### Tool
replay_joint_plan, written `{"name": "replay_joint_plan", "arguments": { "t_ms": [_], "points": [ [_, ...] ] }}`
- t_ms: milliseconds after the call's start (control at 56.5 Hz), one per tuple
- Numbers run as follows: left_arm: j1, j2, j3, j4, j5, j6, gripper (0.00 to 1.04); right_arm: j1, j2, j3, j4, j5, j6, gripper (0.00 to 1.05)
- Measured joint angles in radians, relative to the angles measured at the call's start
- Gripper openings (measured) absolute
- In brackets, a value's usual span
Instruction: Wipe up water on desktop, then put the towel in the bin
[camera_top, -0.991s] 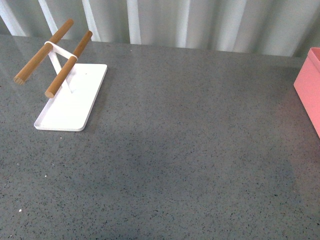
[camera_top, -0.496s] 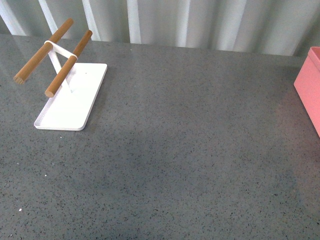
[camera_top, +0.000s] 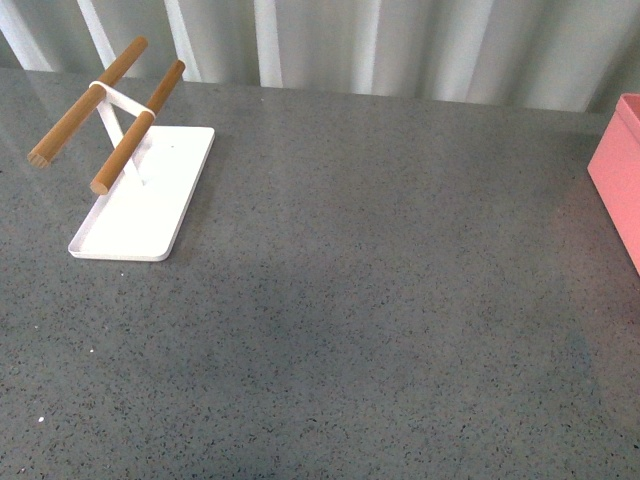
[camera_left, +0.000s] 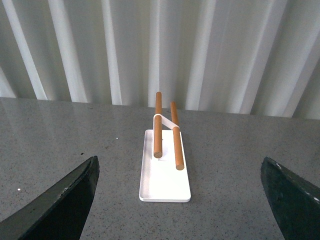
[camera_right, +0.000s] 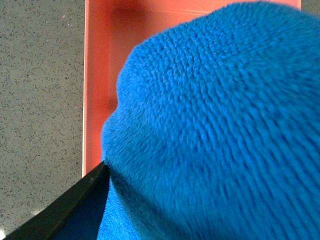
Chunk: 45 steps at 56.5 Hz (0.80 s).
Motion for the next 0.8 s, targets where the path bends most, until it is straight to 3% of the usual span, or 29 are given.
{"name": "replay_joint_plan", "arguments": {
  "t_ms": [88,602,637,690,761,796],
  "points": [
    [0.0,0.0,0.0,0.0,0.0,0.0,0.98,0.0,0.0,0.0,0.0,0.0,0.0,1.0],
    [0.0,0.0,0.0,0.0,0.0,0.0,0.98,0.0,0.0,0.0,0.0,0.0,0.0,0.98],
    [0.0,0.0,0.0,0.0,0.0,0.0,0.98,-0.007,-0.019,-0.053,0.125,-0.069,0.032,0.94],
    [0.0,0.0,0.0,0.0,-0.001,0.0,0.98,-0.005,-0.088,-0.257,0.523,-0.246,0.121,0.82],
    [0.0,0.0,0.0,-0.001,0.0,0.0,0.98,0.032,-0.177,-0.541,1.079,-0.265,0.198,0.64],
    [0.0,-0.001,0.0,-0.001,0.0,0.0,0.98,0.044,-0.2,-0.603,1.219,-0.256,0.208,0.59]
  ]
}}
